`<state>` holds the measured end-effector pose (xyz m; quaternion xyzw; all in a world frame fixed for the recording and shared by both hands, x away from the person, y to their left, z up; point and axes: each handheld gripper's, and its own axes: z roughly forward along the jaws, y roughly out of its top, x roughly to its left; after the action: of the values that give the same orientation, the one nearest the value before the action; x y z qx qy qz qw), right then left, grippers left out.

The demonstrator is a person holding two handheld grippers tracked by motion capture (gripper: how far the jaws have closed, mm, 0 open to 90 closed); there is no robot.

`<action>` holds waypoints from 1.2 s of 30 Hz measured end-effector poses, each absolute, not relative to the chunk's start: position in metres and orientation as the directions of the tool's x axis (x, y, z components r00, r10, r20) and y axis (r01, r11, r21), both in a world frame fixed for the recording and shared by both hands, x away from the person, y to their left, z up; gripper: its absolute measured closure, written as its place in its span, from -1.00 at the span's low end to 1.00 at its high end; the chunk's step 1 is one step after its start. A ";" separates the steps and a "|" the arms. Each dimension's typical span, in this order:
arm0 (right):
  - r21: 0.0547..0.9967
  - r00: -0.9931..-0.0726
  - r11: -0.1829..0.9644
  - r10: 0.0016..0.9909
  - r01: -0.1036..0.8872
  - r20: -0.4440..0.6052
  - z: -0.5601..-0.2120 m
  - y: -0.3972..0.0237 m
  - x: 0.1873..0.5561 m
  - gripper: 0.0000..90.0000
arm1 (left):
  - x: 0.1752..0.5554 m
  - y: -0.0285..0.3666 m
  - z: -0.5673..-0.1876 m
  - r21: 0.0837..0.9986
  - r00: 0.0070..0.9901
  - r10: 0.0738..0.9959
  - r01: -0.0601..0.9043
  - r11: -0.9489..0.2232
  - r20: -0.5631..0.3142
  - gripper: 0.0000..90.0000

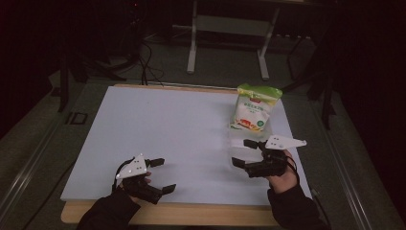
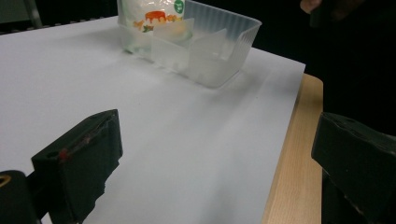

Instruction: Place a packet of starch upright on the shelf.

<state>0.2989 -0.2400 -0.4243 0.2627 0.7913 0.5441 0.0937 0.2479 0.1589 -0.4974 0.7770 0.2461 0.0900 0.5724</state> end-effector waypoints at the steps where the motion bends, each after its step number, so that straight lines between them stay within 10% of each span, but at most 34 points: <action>1: 0.910 -0.848 0.274 0.513 0.311 0.135 -0.426 -0.239 0.297 -0.67 | 0.248 0.159 -0.497 0.934 0.863 0.485 0.279 -0.224 -0.142 -0.95; 36: 0.893 -0.858 0.355 0.510 0.277 0.064 -0.469 -0.244 0.249 -0.66 | 0.247 0.161 -0.498 0.934 0.865 0.480 0.281 -0.223 -0.145 -0.95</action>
<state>0.2487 -0.2439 -0.4688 0.2414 0.8153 0.5140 0.1131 0.2472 0.1611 -0.4979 0.7772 0.2448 0.0872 0.5732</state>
